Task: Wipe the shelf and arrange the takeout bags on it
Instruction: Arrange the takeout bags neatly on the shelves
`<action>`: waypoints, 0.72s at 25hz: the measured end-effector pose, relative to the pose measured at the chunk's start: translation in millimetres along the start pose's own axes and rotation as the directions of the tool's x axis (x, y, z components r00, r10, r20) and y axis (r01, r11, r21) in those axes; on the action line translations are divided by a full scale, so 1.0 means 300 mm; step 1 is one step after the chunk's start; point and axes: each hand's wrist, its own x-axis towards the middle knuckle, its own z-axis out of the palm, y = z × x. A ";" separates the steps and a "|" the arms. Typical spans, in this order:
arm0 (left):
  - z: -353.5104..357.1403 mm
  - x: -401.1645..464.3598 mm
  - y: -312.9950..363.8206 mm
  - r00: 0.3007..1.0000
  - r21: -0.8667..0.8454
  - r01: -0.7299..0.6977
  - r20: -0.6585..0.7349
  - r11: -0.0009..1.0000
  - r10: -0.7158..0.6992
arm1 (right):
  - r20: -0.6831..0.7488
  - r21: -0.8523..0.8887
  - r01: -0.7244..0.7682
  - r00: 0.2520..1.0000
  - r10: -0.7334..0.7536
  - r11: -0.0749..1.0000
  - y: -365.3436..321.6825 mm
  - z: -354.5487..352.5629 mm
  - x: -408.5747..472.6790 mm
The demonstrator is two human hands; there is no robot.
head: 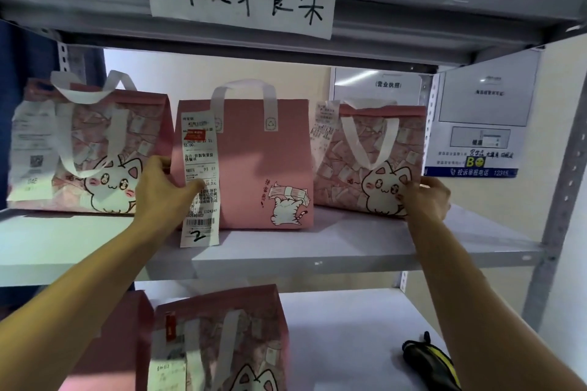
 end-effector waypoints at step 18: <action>0.302 -0.067 0.123 0.996 0.011 -0.012 0.091 1.000 0.010 | -0.251 0.116 0.175 0.958 -0.142 0.978 -0.004 -0.483 0.067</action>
